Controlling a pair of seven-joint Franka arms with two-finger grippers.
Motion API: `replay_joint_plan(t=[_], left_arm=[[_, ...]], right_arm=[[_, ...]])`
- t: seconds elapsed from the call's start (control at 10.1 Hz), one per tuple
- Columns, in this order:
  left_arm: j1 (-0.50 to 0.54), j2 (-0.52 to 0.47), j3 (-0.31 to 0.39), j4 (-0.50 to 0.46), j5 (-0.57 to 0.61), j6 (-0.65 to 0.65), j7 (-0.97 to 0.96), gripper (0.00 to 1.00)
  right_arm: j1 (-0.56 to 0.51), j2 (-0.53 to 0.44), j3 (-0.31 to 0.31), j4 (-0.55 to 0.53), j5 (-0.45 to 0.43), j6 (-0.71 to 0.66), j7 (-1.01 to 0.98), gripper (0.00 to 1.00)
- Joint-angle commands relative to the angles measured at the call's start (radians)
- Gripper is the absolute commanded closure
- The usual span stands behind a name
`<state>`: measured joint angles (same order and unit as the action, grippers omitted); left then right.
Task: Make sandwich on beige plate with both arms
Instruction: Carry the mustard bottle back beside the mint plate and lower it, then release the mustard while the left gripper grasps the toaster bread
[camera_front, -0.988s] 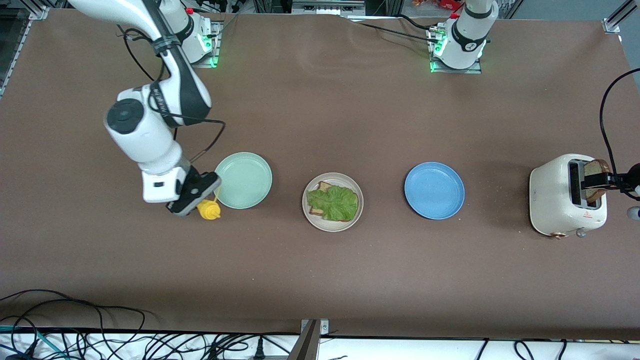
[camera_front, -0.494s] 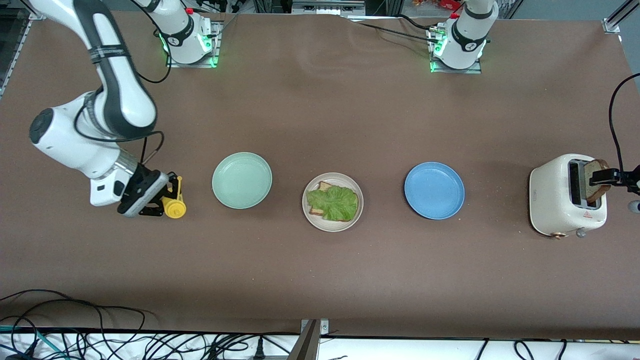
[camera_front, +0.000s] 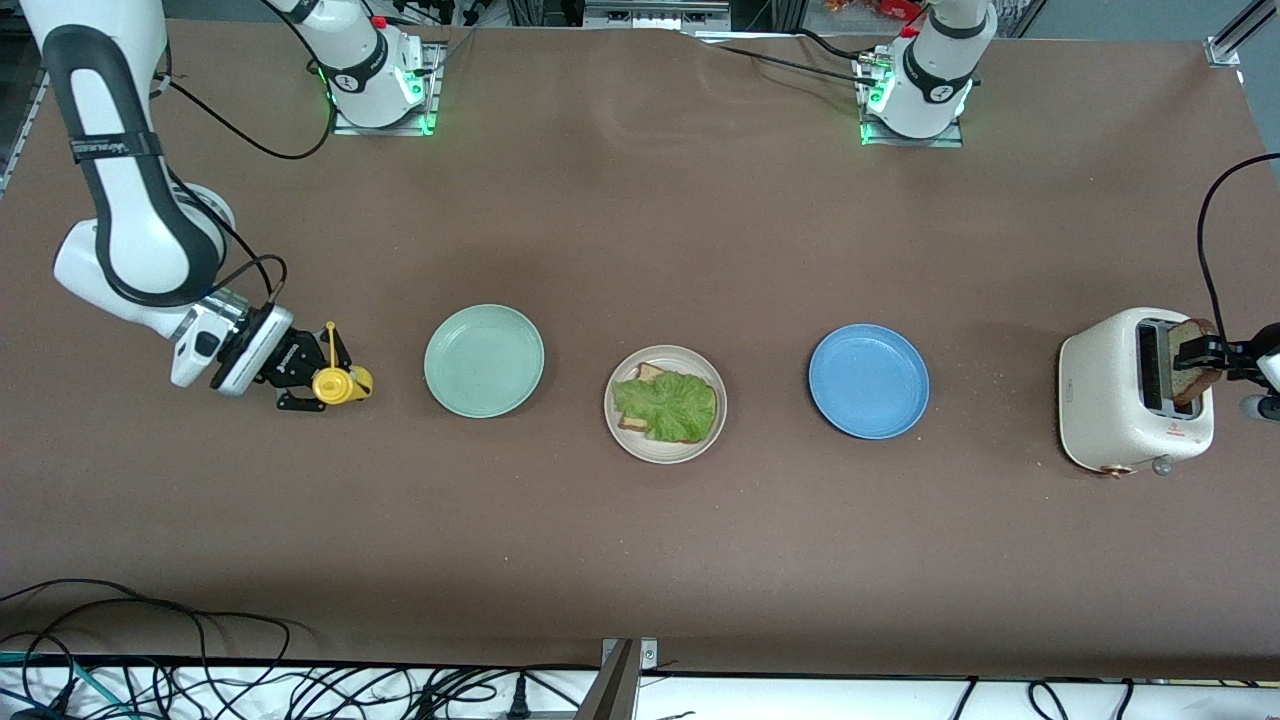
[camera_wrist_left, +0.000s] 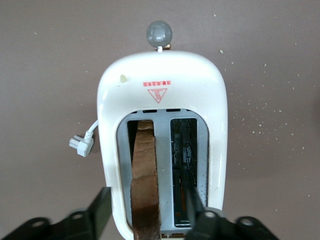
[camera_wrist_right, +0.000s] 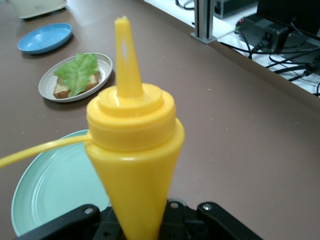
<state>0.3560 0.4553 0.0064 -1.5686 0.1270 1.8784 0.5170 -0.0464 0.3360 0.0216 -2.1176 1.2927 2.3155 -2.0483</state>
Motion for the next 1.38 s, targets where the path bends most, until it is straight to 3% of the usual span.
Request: replay_joint_plan(t=[0.0, 0.2, 0.4, 0.69, 0.79, 0.89, 1.09, 1.28], left_arm=[[0.008, -0.038, -0.009, -0.042, 0.042, 0.011, 0.050, 1.00], [0.008, -0.040, -0.008, -0.031, 0.049, 0.010, 0.162, 1.00], [0.006, -0.046, -0.011, -0.018, 0.054, 0.005, 0.190, 1.00], [-0.009, -0.053, -0.019, 0.108, 0.054, -0.072, 0.189, 1.00], [-0.028, -0.053, -0.019, 0.161, 0.045, -0.126, 0.187, 1.00], [-0.044, -0.052, -0.019, 0.220, 0.036, -0.180, 0.183, 1.00], [-0.080, -0.044, -0.017, 0.263, -0.070, -0.312, 0.169, 1.00], [-0.142, -0.041, -0.017, 0.268, -0.186, -0.396, 0.097, 1.00]], right_arm=[[-0.052, 0.012, 0.015, -0.054, 0.118, -0.106, -0.230, 1.00], [-0.079, 0.090, 0.012, -0.054, 0.129, -0.238, -0.309, 1.00], [-0.096, 0.144, 0.004, -0.056, 0.129, -0.264, -0.415, 1.00], [-0.113, 0.205, -0.023, -0.045, 0.125, -0.304, -0.533, 1.00], [-0.113, 0.202, -0.025, -0.044, 0.123, -0.304, -0.538, 0.76], [-0.113, 0.202, -0.025, -0.045, 0.125, -0.306, -0.538, 0.01], [-0.113, 0.187, -0.049, -0.045, 0.116, -0.309, -0.536, 0.00], [-0.113, 0.149, -0.101, -0.044, 0.013, -0.312, -0.530, 0.00]])
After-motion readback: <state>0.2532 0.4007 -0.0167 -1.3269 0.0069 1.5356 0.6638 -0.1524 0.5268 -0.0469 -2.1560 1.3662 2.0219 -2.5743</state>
